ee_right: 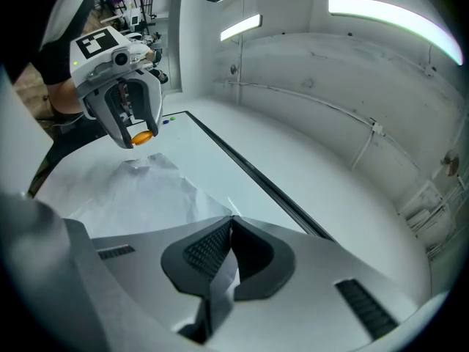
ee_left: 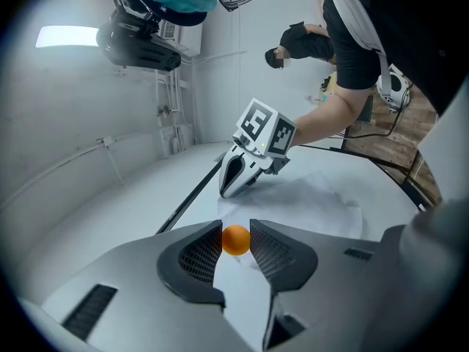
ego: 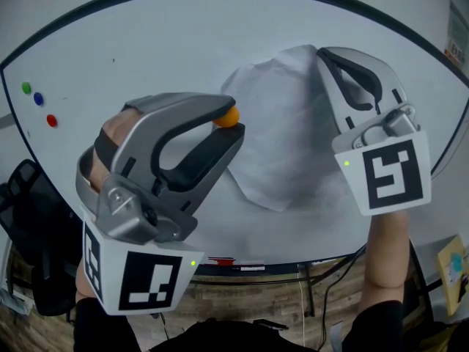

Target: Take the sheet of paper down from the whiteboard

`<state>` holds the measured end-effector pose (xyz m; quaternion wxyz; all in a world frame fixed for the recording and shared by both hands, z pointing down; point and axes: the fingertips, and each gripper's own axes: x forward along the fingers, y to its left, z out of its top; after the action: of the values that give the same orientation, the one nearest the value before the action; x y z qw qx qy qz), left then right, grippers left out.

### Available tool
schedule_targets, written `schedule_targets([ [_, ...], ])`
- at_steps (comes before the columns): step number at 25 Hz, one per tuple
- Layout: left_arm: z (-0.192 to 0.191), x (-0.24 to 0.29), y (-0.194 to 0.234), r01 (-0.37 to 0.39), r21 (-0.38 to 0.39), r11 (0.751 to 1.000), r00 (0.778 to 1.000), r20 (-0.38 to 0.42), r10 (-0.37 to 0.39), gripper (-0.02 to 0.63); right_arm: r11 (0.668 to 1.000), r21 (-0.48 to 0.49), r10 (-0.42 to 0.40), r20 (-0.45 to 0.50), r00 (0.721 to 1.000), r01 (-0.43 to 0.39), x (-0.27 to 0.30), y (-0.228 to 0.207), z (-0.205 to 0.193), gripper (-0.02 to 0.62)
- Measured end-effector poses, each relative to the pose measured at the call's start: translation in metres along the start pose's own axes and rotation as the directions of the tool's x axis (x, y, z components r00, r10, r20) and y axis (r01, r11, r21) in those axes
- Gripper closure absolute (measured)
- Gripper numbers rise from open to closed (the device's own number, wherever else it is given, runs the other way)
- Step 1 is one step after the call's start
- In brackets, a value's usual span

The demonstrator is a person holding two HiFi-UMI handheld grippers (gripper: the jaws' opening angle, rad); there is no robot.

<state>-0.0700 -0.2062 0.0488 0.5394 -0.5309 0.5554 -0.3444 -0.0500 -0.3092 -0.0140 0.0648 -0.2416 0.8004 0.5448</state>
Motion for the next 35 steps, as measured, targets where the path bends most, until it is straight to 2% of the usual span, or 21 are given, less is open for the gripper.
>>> schedule_targets([
  [6, -0.015, 0.002, 0.003, 0.009, -0.036, 0.999, 1.000, -0.018, -0.009, 0.476, 1.000, 0.003, 0.004, -0.024, 1.000, -0.004, -0.006, 0.001, -0.008, 0.577],
  [19, -0.066, 0.016, 0.031, -0.002, -0.119, 0.993, 0.998, -0.068, -0.006, 0.476, 0.997, 0.075, -0.008, -0.026, 1.000, 0.010, -0.011, 0.001, 0.001, 0.577],
  [24, -0.064, 0.022, 0.016, 0.013, -0.115, 0.993, 0.997, -0.078, -0.022, 0.476, 0.996, 0.087, -0.010, -0.030, 1.000, 0.012, -0.033, 0.014, -0.006, 0.577],
  [31, -0.075, 0.032, 0.005, 0.023, -0.132, 0.991, 0.996, -0.083, -0.034, 0.476, 0.998, 0.064, 0.029, -0.070, 0.997, -0.025, -0.048, 0.034, -0.005, 0.577],
  [35, -0.078, 0.034, 0.004, 0.021, -0.138, 0.990, 0.996, -0.087, -0.033, 0.476, 0.993, 0.115, 0.042, -0.047, 0.998, -0.037, -0.055, 0.042, 0.000, 0.577],
])
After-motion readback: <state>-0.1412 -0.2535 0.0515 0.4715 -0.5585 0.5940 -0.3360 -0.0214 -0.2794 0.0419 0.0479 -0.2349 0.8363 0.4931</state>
